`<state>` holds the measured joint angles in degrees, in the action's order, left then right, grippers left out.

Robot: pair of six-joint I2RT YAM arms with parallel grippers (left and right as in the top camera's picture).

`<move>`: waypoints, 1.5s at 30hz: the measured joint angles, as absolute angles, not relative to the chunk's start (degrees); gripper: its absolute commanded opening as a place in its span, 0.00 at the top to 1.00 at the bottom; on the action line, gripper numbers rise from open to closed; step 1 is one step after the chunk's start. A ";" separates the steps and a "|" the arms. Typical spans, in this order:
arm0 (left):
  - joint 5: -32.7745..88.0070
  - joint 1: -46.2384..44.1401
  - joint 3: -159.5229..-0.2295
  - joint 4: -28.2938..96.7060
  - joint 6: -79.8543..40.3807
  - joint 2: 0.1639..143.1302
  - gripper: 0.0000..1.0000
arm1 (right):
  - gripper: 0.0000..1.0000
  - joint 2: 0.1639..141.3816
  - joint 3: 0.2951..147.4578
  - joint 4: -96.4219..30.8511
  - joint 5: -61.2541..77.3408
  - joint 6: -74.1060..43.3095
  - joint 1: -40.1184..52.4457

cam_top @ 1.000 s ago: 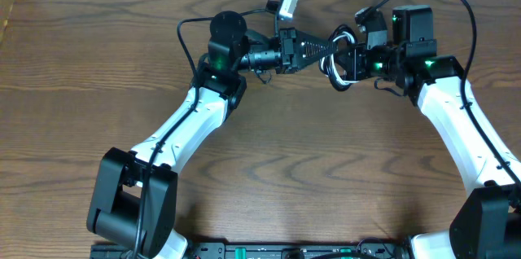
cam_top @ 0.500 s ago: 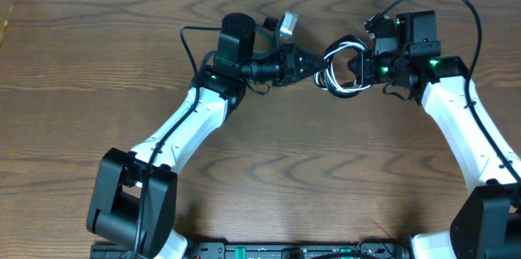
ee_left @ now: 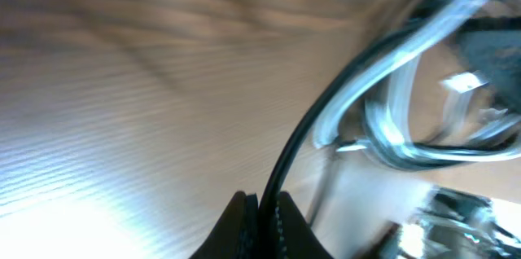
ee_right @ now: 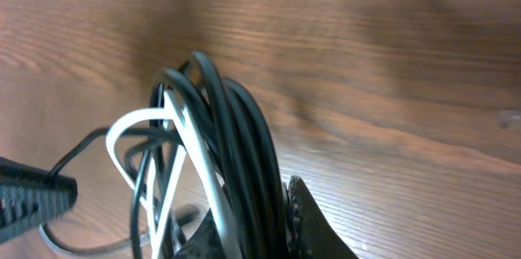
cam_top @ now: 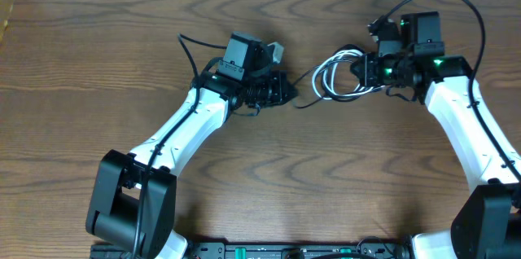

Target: Untangle cables

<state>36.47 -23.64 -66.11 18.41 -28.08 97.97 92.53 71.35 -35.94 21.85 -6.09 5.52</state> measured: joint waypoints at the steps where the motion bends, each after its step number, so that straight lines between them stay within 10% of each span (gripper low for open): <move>1: 34.22 -23.62 -66.11 19.62 -27.35 97.97 0.93 | 0.99 92.53 71.35 -35.97 21.56 -6.09 5.06; 25: 12.95 -15.64 -66.02 36.45 -23.79 97.82 0.92 | 0.99 92.53 71.35 -38.09 21.67 -6.04 4.08; 30: 12.95 -13.10 -65.87 37.12 -23.70 97.80 0.92 | 0.89 92.53 71.35 -38.33 22.26 -6.04 4.08; 33: 12.86 -12.49 -65.49 37.52 -23.70 97.80 0.93 | 0.64 92.53 71.35 -38.41 22.22 -6.07 4.08; 35: 12.25 -11.97 -65.28 38.09 -23.70 97.80 0.92 | 0.70 92.53 71.35 -38.44 22.02 -5.69 3.90; 37: 11.66 -11.18 -65.25 38.52 -23.70 97.80 0.93 | 0.99 92.53 71.35 -38.85 21.28 -5.45 3.68; 42: 10.98 -9.37 -65.25 38.98 -23.64 97.80 0.92 | 0.99 92.53 71.35 -40.71 16.21 -7.35 3.60; 45: 10.76 -9.02 -65.25 39.05 -23.51 97.80 0.93 | 0.62 92.53 71.35 -40.91 14.55 -8.56 3.60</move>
<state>10.76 -9.02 -65.25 39.05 -23.51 97.80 92.53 71.35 -40.91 14.55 -8.56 3.60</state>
